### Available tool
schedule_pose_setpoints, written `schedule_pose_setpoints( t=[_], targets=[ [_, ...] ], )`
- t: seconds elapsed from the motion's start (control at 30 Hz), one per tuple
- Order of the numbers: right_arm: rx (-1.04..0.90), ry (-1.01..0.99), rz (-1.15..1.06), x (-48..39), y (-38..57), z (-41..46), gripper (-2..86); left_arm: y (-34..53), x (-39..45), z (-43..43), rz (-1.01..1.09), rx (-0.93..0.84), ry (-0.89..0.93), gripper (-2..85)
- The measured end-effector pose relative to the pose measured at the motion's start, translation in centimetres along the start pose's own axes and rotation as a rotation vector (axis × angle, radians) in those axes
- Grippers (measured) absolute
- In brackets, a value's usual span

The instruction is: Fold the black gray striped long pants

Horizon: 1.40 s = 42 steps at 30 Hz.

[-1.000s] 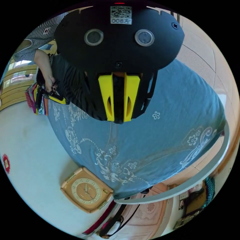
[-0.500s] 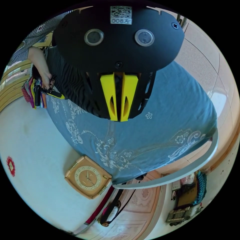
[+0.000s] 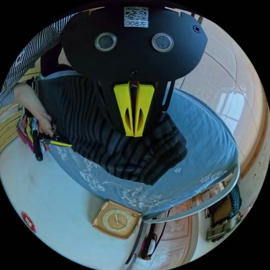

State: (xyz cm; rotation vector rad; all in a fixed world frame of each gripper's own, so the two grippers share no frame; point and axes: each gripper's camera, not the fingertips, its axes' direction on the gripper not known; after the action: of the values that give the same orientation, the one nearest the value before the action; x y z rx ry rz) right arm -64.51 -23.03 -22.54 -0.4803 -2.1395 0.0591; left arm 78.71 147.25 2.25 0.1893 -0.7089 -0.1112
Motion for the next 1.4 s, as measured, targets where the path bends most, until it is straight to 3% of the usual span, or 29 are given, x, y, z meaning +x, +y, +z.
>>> schedule_pose_setpoints(
  t=[0.1,0.4,0.5,0.6,0.7,1.0,1.07,1.4],
  targets=[
    [0.015,-0.01,-0.001,-0.1,1.1,-0.3,0.2,-0.5,-0.7,-2.3,-0.068,0.004,0.068,0.2],
    [0.133,-0.032,0.059,-1.6,11.0,-6.3,0.2,-0.8,5.4,-14.3,0.017,0.04,0.116,0.1],
    [0.056,-0.039,0.051,-3.4,16.7,-6.2,0.2,-1.0,6.8,-15.1,0.036,-0.082,0.08,0.1],
    [-0.088,-0.052,0.079,-4.4,22.1,-4.9,0.1,-3.0,7.1,-18.3,-0.034,-0.082,0.153,0.1],
    [-0.083,-0.043,0.125,-4.9,27.2,-6.8,0.1,-5.5,9.7,-23.7,0.005,-0.052,0.129,0.1],
    [-0.206,0.082,0.282,-4.9,44.6,-8.4,0.2,-11.2,26.1,-33.4,0.351,-0.22,0.294,0.1],
    [-0.243,0.079,0.325,-4.1,47.8,-7.2,0.2,-12.9,30.4,-33.1,0.418,-0.421,0.192,0.1],
    [-0.051,-0.02,0.503,-0.5,62.0,-10.3,0.3,-22.6,42.4,-48.5,0.483,-0.414,0.199,0.1]
  ],
)
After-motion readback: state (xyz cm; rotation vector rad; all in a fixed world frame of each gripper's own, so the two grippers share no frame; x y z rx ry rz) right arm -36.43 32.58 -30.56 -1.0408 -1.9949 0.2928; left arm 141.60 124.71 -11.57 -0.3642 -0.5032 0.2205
